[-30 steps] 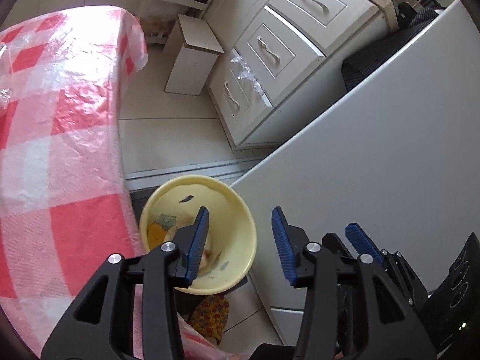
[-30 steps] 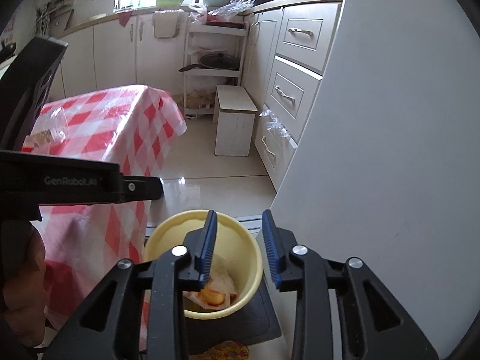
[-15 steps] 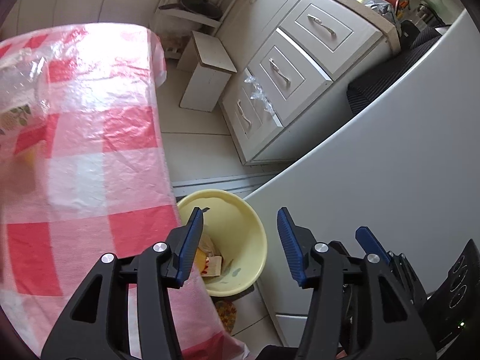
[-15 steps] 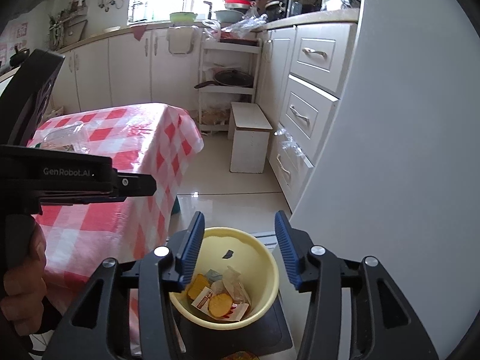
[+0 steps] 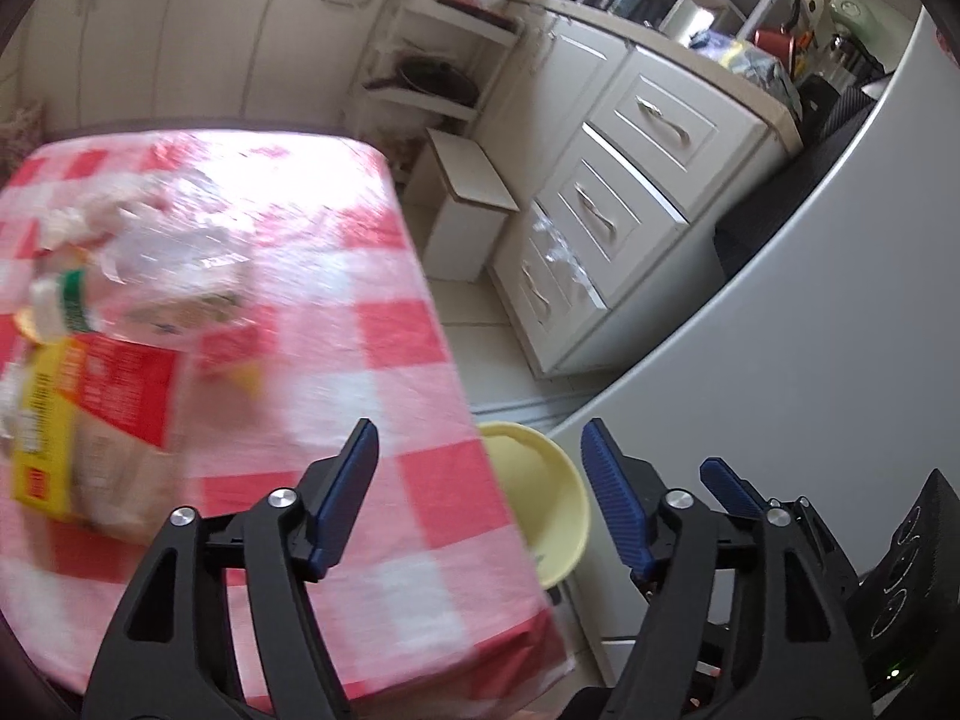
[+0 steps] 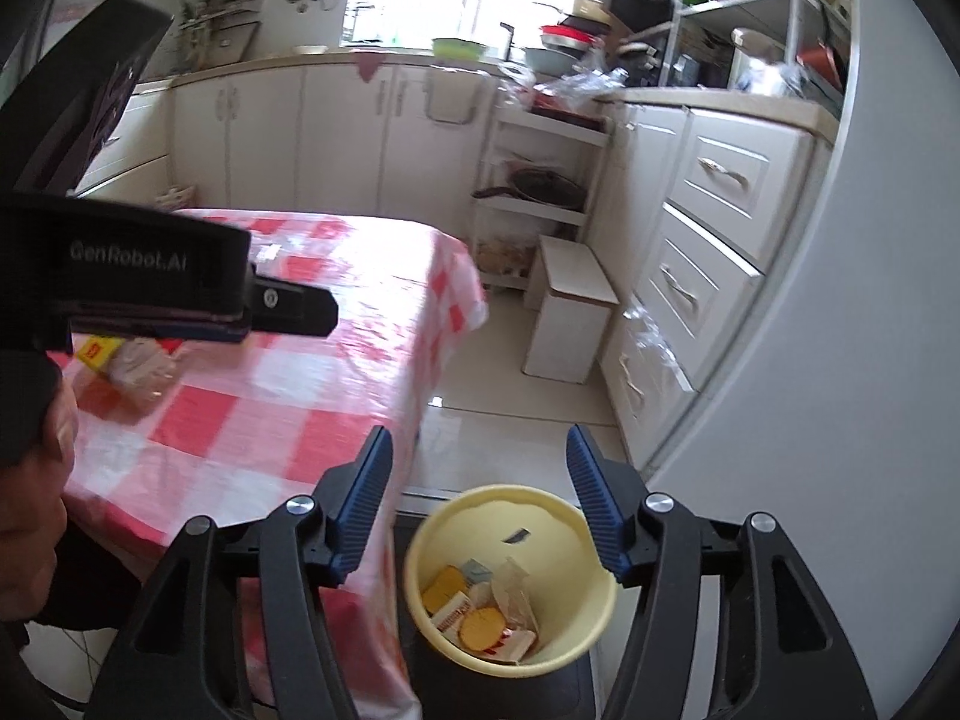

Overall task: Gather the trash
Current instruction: 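Move both tools back over the table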

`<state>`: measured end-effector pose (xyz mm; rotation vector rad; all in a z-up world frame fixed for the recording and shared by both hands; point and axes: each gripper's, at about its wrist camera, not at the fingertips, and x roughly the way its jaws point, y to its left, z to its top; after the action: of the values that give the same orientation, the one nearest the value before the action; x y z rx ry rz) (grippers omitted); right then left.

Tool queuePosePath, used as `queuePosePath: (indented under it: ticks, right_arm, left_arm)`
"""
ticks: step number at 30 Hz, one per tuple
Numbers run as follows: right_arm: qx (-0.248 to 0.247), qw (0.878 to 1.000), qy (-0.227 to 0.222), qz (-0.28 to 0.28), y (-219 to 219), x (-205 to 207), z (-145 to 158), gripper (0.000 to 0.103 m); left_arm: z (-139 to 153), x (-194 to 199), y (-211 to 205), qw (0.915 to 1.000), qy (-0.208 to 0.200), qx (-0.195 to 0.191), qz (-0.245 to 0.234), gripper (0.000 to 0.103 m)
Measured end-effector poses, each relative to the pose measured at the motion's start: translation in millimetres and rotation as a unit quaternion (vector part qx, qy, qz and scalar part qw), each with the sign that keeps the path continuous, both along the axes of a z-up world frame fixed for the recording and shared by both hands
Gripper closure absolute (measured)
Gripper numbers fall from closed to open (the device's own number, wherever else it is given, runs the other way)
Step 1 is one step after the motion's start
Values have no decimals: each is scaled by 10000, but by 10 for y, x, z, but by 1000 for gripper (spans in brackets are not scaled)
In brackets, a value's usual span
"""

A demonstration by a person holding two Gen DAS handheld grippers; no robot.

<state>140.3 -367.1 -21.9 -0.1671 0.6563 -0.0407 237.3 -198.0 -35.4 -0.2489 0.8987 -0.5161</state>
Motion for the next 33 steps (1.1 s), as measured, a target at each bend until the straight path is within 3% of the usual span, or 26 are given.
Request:
queuePosePath:
  ticks: [11, 22, 27, 33]
  right_arm:
    - [-231, 9974, -53, 677, 571, 77, 65, 38]
    - [-458, 9931, 55, 1077, 1045, 145, -10, 34]
    - [-532, 9913, 124, 1198, 1194, 187, -62, 32]
    - [-618, 9885, 198, 1367, 1379, 237, -128, 30]
  left_arm:
    - [100, -57, 937, 9969, -176, 248, 731, 25]
    - [-108, -20, 1889, 9883, 74, 350, 1484, 25]
    - [-187, 28, 2091, 9851, 226, 346, 1670, 24]
    - [-268, 62, 2022, 9871, 333, 479, 1492, 24]
